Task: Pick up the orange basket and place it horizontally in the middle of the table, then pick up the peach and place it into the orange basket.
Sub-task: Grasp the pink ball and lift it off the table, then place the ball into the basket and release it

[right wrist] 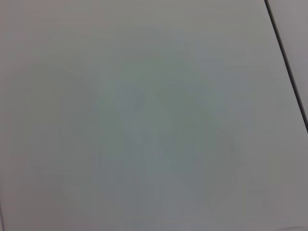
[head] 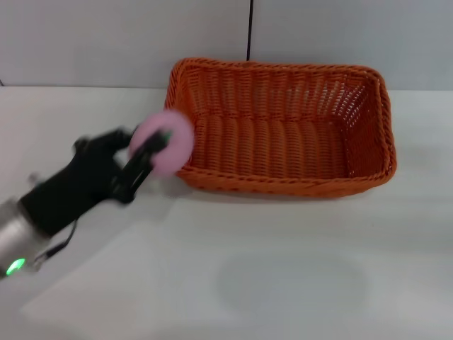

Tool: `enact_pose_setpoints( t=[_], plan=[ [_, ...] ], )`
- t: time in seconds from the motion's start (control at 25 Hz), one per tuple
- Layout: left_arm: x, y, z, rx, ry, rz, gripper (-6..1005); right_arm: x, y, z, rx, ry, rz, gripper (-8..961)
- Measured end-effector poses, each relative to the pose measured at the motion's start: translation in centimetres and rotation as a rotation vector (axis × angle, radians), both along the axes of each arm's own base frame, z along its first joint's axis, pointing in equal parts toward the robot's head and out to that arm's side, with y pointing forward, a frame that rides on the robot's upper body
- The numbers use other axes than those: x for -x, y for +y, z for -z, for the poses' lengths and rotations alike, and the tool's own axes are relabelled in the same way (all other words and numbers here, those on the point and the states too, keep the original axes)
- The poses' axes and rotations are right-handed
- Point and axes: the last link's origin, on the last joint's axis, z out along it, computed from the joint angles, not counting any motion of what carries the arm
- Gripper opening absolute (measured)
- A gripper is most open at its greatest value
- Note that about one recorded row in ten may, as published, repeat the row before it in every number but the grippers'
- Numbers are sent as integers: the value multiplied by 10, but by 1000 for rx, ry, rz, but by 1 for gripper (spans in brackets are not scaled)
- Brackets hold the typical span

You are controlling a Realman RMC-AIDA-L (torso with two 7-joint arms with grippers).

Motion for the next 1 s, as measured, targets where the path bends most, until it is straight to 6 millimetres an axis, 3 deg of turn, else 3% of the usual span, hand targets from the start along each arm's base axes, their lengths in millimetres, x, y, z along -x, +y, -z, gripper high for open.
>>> enact_pose_setpoints(
  t=[0.04,0.08,0.2,0.24,0.48,0.72,0.84,1.0],
  plan=[
    [0,0,0,0,0,0,235,0,0,0,0,-1,0,484],
    [-18,24,7,-15,-21,10,226,0,0,0,-1,-2,1,484],
    [-33,41,14,-6,-19,23,211,-1,-1,0,-2,-4,3,484],
    [-49,59,24,12,-2,34,206,-1,-1,0,-2,-4,4,484],
    [-69,78,47,70,40,9,176,-5,-6,-1,-6,-3,16,484],
    [-70,79,49,64,50,6,253,-7,-8,-2,-9,-3,24,484],
    [-68,79,47,58,46,1,465,-7,-7,-2,-9,-3,22,484],
    [-67,79,46,56,46,-2,582,-5,-5,-3,-9,-2,16,484]
  ],
)
